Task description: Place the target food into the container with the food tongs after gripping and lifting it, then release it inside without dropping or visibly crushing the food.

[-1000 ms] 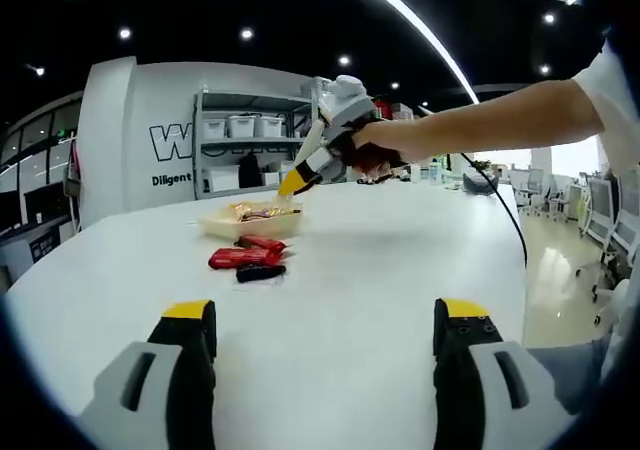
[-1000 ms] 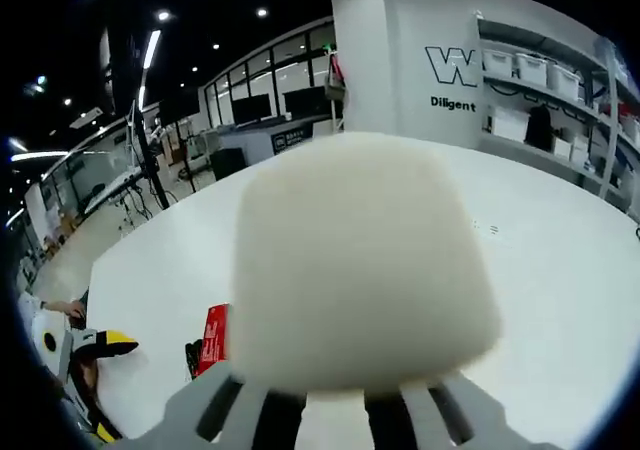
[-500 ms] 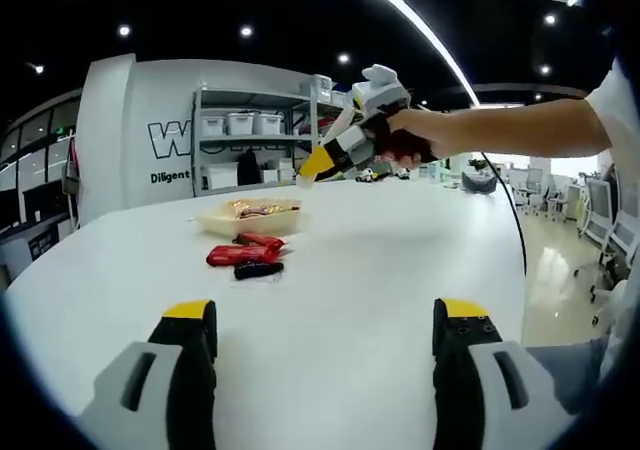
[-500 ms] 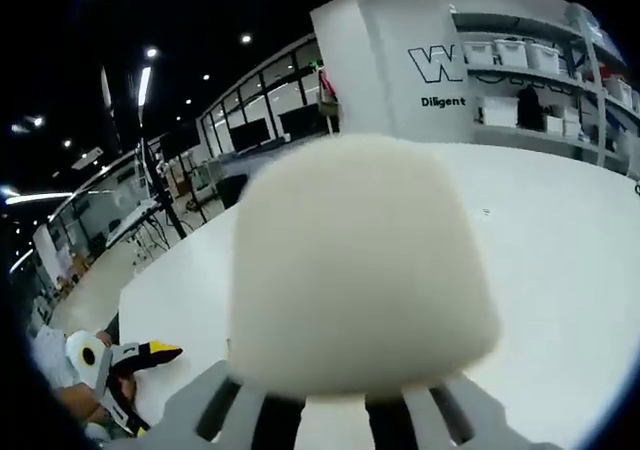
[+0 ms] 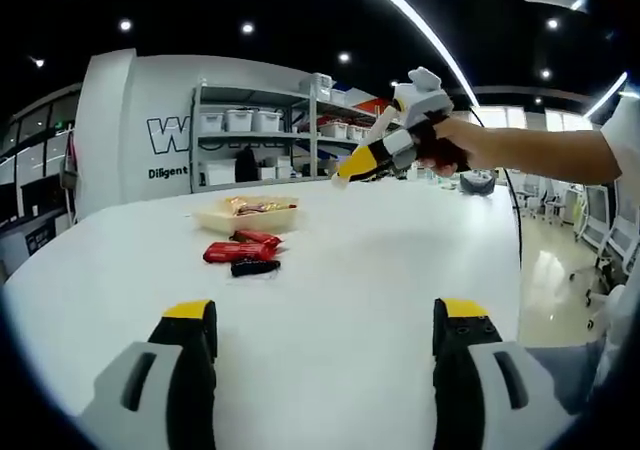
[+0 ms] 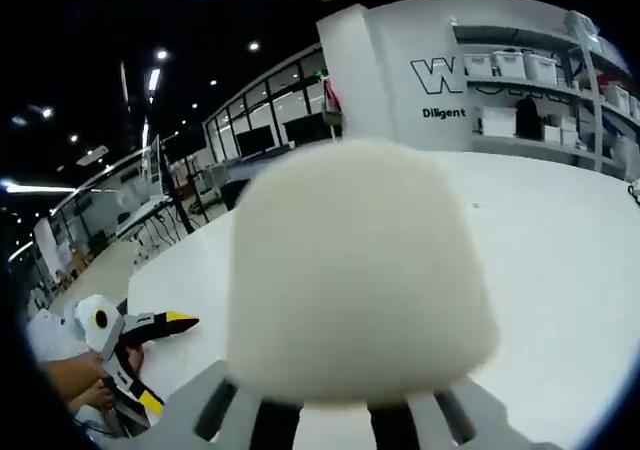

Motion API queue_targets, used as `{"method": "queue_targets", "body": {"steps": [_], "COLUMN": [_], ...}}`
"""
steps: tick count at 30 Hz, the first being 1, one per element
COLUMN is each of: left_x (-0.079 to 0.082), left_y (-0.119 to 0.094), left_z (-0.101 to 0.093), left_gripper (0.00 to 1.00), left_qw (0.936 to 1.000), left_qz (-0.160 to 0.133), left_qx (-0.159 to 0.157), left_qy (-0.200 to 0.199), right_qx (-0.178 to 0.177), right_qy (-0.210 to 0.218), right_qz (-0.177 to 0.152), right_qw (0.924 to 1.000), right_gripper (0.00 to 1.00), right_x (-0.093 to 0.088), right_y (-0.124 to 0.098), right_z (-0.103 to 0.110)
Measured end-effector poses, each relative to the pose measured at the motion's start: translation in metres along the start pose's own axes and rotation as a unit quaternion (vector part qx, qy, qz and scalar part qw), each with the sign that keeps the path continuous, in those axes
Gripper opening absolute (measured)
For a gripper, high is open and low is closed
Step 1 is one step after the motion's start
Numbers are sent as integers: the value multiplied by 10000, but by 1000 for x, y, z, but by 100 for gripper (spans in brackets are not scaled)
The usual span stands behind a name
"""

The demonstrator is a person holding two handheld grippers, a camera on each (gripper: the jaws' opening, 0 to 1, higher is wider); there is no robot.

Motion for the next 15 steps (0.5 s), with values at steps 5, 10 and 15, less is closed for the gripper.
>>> {"method": "queue_targets", "body": {"steps": [5, 10, 15], "left_x": [-1, -1, 0], "left_y": [0, 0, 0], "left_z": [0, 0, 0], "left_gripper": [88, 89, 89], "left_qw": [10000, 9997, 9996], "left_qz": [51, 97, 54], "left_qx": [-55, -171, -151], "left_qy": [-6, -132, -228], "right_qx": [21, 64, 117], "right_qy": [-158, -231, -211], "right_qz": [-22, -52, -109], "right_qw": [9999, 9997, 9996], "right_gripper": [16, 16, 16], "right_x": [-8, -17, -23], "right_y": [-9, -17, -24], "right_z": [8, 15, 19]}}
Point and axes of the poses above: the point that each gripper's makers call its tool centre point, and the gripper's own axes: y roughly forward along the fingers, z roughly to its left, x roughly out of its top, the point moved 9 cm from there along -y, roughly backward along the fingers, and after that the axes turned 5 degrees about -z, right-handed, at the moved point
